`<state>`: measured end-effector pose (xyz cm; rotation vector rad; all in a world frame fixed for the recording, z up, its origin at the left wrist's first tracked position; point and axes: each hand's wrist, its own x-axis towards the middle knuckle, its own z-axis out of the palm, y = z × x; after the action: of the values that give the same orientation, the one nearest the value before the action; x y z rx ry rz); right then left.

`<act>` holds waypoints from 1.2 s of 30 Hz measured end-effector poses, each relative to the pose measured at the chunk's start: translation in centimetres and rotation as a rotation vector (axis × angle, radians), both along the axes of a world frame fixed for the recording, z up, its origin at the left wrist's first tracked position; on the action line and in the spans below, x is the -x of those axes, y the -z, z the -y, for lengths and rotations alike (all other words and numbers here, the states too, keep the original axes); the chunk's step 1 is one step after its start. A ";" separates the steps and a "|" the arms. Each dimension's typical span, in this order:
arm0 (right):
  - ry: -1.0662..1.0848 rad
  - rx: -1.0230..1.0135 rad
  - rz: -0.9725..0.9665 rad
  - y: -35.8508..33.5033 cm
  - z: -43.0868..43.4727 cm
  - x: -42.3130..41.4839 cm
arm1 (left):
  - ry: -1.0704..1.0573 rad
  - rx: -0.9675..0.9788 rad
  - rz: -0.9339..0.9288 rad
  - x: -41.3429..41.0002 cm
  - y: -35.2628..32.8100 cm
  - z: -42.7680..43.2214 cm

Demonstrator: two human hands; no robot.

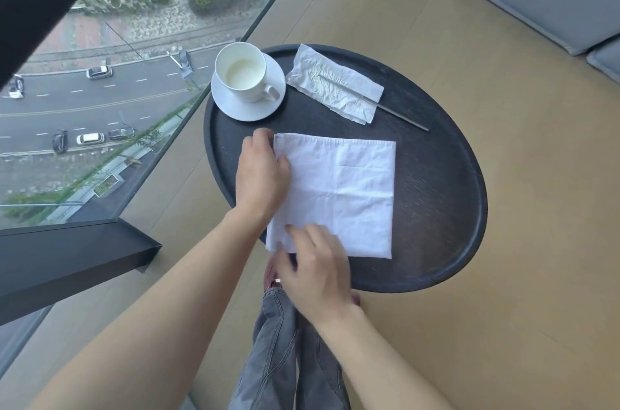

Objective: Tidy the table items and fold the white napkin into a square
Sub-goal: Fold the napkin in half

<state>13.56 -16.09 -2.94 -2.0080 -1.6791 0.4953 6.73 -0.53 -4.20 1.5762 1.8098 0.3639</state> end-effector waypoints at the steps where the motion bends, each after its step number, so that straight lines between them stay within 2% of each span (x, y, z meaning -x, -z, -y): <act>1: 0.043 -0.018 0.011 0.0 -0.3 -1.2 | 0.026 -0.066 -0.075 -0.2 -0.1 0.5; 3: 0.151 0.015 0.076 0.4 -1.4 -4.1 | 0.129 -0.219 -0.158 -1.0 -0.2 1.8; 5: 0.228 0.081 0.143 1.3 -3.1 -6.6 | 0.327 -0.316 -0.170 -1.9 0.6 3.4; 7: 0.176 0.144 0.174 2.5 -4.5 -8.1 | 0.532 -0.326 -0.198 -2.6 2.1 4.6; 9: 0.043 0.192 0.221 3.7 -5.2 -9.1 | 0.637 -0.302 -0.261 -2.8 3.5 5.4; 13: -0.079 0.293 0.380 4.5 -4.9 -10.5 | 0.663 -0.264 -0.376 -2.5 4.8 5.7; 20: 0.017 0.410 0.460 3.7 -4.7 -11.8 | 0.620 -0.189 -0.422 -1.1 4.2 5.1; 27: -0.092 0.264 0.526 1.4 -8.9 -15.5 | 0.616 -0.391 -0.363 -1.8 1.0 0.6; 31: -0.169 0.366 0.570 0.2 -12.3 -17.0 | 0.774 -0.344 -0.257 -4.7 1.1 -2.0; 36: -0.200 0.488 0.458 -0.9 -14.1 -17.6 | 0.936 -0.297 -0.250 -7.4 1.3 -3.2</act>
<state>31.12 -2.03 -2.03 -2.4502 -2.2195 0.5908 14.16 2.69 -5.49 2.5497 1.0069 -0.0207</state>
